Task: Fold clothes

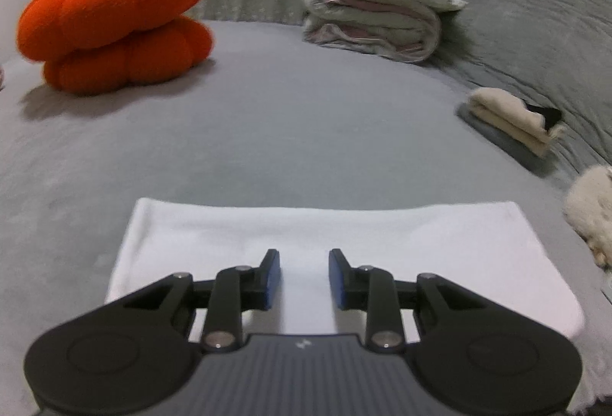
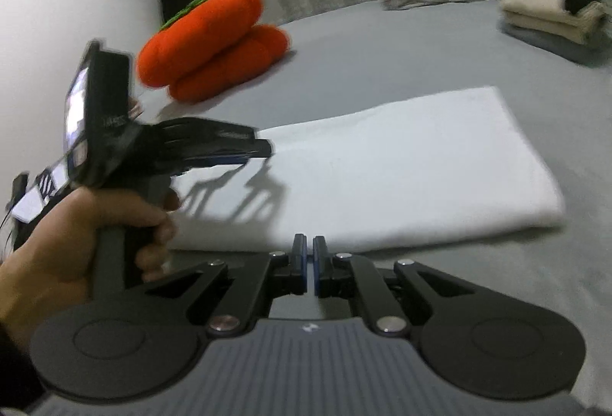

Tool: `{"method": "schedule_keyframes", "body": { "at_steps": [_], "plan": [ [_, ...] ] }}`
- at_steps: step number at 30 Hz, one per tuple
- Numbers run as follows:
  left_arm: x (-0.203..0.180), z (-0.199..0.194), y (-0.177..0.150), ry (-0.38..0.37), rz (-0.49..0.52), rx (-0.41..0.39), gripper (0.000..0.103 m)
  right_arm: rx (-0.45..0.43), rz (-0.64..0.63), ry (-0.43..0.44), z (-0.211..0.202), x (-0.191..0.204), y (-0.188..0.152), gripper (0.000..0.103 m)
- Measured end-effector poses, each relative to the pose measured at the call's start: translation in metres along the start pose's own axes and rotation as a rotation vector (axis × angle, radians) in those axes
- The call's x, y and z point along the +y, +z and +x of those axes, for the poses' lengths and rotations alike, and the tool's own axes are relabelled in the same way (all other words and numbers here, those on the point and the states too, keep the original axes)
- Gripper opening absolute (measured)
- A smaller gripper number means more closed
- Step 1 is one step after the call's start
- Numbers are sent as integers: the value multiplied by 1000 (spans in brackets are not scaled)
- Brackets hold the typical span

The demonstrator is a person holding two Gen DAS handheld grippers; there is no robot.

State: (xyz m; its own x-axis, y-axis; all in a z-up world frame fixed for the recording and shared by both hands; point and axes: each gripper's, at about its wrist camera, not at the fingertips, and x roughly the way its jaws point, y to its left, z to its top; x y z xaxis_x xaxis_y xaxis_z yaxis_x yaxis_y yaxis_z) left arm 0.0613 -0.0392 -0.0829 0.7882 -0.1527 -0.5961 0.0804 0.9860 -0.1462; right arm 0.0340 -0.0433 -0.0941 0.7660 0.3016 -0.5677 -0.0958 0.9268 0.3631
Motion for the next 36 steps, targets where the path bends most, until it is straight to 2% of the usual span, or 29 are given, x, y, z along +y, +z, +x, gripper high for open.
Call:
{"method": "schedule_keyframes", "body": {
  "at_steps": [2,3,5,8,9,10,11,14,17,19,22,24,29,31,33,36],
  "plan": [
    [-13,-5,-5,-34,39,-5,29,-17,85,-10,-3,-14,-1,8],
    [-21,-7,-10,-52,52,4,29,-27,131,-17,-4,-22,-1,14],
    [-33,-10,-21,-68,72,13,31,-46,223,-31,-7,-37,-2,14],
    [-52,-14,-38,-32,173,-9,32,-75,360,-52,-10,-60,-3,16],
    [-58,-15,-44,-21,206,-16,32,-85,406,-59,-11,-68,-3,21],
    [-59,-16,-46,-13,213,-22,32,-95,452,-66,-13,-76,-4,35],
    [-58,-17,-47,-10,211,-24,32,-116,502,-64,-15,-83,-6,39],
    [-57,-23,-45,-17,201,-31,32,-193,623,-51,-19,-93,-15,40],
    [-57,-31,-42,-36,182,-58,32,-243,645,-84,-25,-94,-15,40],
    [-62,-34,-44,-49,205,-74,35,-267,648,-103,-26,-93,-15,41],
    [-69,-24,-52,-35,227,-47,35,-308,633,-119,-20,-95,-13,42],
    [-70,-20,-56,-21,233,-61,35,-338,630,-123,-16,-95,-13,43],
    [-70,-21,-54,-15,226,-55,35,-364,594,-108,-9,-95,-9,47],
    [-65,-24,-50,-31,184,-45,35,-381,604,-76,-9,-96,-8,47],
    [-57,-28,-45,-12,144,-49,35,-388,613,-67,-9,-98,-6,47],
    [-52,-23,-49,29,158,-46,35,-399,598,-68,-8,-96,-3,47]
  ]
}}
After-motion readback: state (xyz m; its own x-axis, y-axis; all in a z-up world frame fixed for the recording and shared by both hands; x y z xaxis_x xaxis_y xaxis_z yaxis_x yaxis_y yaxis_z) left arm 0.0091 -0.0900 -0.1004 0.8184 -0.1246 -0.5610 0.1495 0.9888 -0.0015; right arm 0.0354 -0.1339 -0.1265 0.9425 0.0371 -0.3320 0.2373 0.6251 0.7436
